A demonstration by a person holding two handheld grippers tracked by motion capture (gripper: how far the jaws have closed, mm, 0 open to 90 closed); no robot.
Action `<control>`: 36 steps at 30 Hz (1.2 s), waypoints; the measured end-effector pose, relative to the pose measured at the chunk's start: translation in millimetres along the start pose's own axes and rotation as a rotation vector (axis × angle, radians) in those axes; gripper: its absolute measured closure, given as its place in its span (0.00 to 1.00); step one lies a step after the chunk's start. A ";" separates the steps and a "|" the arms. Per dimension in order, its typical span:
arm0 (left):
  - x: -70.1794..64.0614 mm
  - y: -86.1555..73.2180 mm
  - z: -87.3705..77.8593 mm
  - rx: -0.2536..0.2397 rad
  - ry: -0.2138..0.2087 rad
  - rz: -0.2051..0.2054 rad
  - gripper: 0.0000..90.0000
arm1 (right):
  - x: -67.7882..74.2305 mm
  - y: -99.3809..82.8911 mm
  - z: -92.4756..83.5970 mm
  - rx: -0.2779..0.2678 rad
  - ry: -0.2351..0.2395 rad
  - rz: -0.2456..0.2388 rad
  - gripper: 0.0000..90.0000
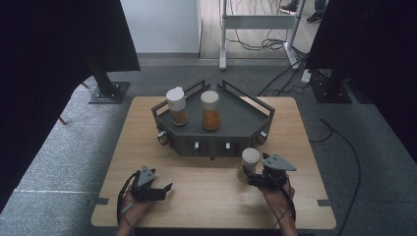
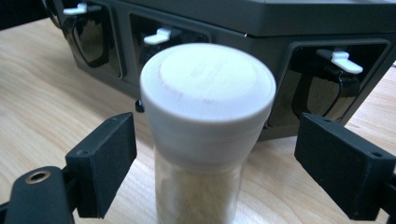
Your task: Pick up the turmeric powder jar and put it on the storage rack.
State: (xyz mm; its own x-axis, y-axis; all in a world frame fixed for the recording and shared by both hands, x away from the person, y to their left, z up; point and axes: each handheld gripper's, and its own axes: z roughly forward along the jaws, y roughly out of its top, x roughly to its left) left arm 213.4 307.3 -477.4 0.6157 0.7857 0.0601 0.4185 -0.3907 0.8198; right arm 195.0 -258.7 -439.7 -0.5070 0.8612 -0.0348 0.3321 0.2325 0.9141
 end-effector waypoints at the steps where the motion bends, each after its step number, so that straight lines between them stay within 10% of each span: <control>1: 0.0 -0.1 0.0 0.000 0.000 0.000 0.11 | -0.3 0.5 1.2 -0.002 -0.001 0.007 0.14; 11: 0.7 -0.3 -0.3 -0.002 -0.002 -0.002 0.11 | -0.7 8.8 11.2 -0.006 0.007 0.012 0.19; 16: 0.1 0.1 -0.1 0.001 -0.001 0.002 0.11 | -2.3 11.3 13.4 0.001 0.027 0.025 0.37; 36: 0.9 0.9 0.3 0.006 -0.006 0.003 0.11 | 2.9 26.2 3.6 -0.002 0.018 0.050 0.37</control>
State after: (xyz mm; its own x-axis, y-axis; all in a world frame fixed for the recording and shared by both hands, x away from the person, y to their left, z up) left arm 214.5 307.5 -476.8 0.6206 0.7819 0.0591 0.4209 -0.3957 0.8162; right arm 205.1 -248.4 -417.3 -0.5041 0.8635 0.0187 0.3561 0.1880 0.9154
